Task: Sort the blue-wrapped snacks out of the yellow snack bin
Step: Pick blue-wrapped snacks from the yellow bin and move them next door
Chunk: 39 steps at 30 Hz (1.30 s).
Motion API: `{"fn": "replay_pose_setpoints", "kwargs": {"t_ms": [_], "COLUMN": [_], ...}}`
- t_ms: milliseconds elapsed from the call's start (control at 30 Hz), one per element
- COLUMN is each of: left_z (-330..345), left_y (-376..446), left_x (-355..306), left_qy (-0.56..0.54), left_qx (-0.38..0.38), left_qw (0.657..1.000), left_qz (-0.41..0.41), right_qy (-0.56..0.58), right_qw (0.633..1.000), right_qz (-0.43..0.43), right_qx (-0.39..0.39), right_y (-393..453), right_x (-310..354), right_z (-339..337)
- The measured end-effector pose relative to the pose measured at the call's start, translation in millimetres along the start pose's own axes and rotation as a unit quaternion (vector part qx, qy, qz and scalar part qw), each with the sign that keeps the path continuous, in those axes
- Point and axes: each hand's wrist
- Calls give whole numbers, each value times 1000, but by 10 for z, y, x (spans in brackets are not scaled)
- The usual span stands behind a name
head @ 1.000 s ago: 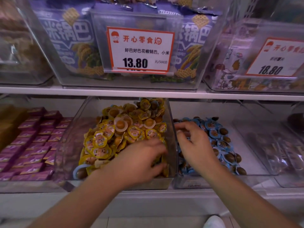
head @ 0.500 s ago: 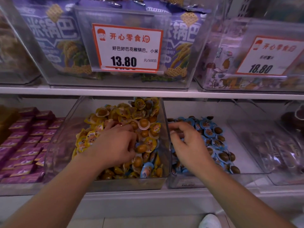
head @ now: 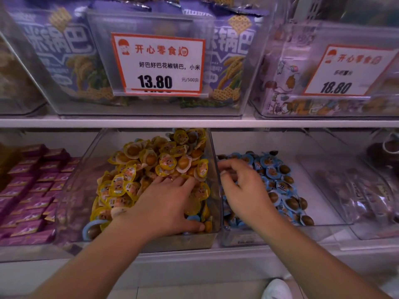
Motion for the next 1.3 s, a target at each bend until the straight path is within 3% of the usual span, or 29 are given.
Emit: {"fn": "replay_pose_setpoints", "kwargs": {"t_ms": [533,767,1033,1200,1300], "left_z": [-104,-98,-16,13,14], "left_y": [94,87,97,148,161], "left_x": [-60,-202,-75,-157,-80], "left_qy": [-88,27,4,16,-46], "left_qx": [133,40,104,22,4], "left_qw": [986,999,994,1000,999], "left_qz": [54,20,37,6,4], "right_qy": [21,22,25,27,26], "right_qw": [1000,1000,1000,1000,1000], "right_qz": [11,0,-6,0,-3], "right_qx": [5,9,6,8,10], "right_y": [-9,-10,-13,-30,-14], "right_x": [-7,-14,-24,-33,-29], "right_z": [20,5,13,20,6]}}
Point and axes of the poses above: each hand's wrist, its own y-axis towards the middle knuckle, its own z-axis out of the palm, x = y × z, and after that the axes turned 5 degrees about z, right-handed
